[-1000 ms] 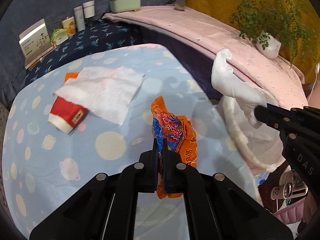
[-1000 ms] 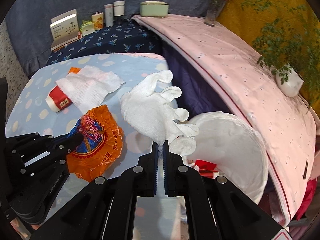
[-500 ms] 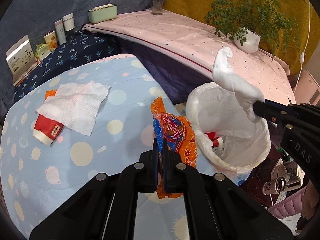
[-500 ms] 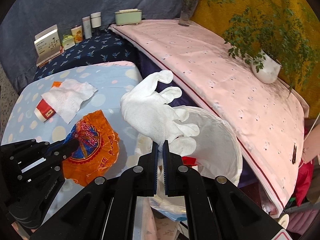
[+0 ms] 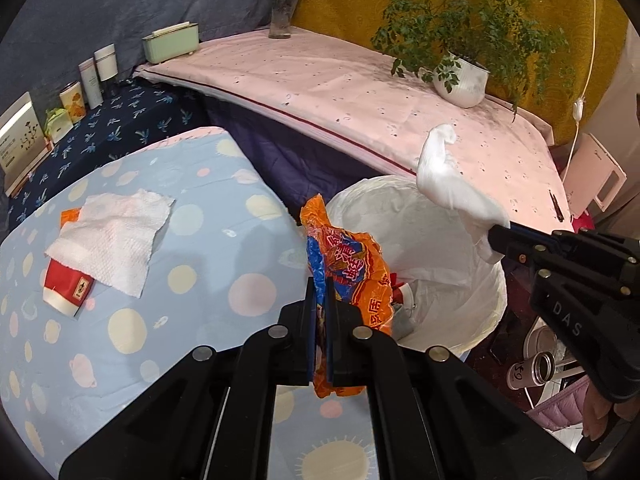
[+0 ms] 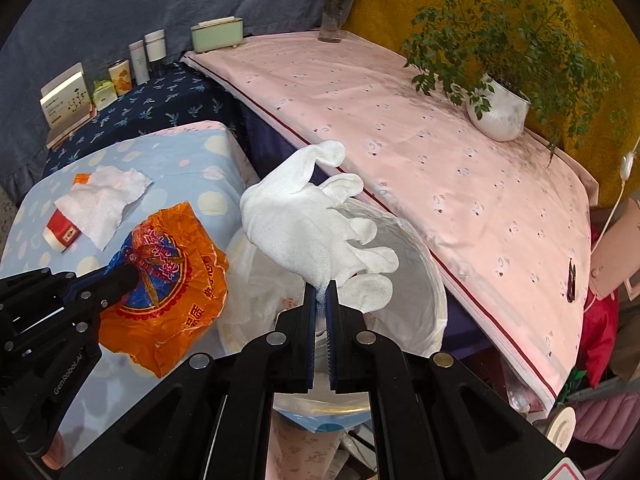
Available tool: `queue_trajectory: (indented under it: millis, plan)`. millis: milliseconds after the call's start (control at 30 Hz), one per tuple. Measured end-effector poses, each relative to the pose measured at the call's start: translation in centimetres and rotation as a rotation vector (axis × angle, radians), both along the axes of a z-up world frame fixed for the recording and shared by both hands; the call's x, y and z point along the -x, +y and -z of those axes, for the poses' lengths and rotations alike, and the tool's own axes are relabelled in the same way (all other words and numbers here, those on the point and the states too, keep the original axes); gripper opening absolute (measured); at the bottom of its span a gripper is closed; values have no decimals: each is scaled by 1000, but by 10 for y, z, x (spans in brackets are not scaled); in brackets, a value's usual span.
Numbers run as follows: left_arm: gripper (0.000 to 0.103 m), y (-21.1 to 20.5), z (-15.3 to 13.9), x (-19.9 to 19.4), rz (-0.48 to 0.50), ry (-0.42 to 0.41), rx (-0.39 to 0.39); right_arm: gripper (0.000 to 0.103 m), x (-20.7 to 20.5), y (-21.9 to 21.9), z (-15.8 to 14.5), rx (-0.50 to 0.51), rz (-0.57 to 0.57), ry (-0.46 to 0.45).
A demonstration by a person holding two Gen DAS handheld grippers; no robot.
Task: Collect trash
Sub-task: 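Carry the wrapper and glove over the bin and open both tools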
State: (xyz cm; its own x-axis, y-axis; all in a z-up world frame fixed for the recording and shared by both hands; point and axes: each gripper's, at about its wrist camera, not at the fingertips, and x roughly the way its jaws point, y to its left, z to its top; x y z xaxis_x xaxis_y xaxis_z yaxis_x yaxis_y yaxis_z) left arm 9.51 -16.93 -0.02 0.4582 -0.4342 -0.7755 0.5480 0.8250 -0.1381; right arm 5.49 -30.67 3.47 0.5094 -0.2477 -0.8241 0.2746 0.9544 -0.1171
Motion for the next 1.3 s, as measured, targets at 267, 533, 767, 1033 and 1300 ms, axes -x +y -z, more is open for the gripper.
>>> queue_trajectory:
  millis: [267, 533, 767, 1033, 1300]
  plan:
    - [3, -28, -1, 2, 48, 4, 3, 5, 1, -17, 11, 14, 55, 41]
    - [6, -45, 1, 5, 79, -8, 15, 7, 2, -30, 14, 3, 96, 38]
    - [31, -43, 2, 6, 58, -19, 27, 15, 3, -28, 5, 18, 103, 1]
    - [31, -28, 5, 0, 23, -14, 17, 16, 0, -13, 1, 29, 67, -11]
    - [38, 7, 9, -12, -59, -15, 11, 28, -11, 16, 0, 51, 3, -20]
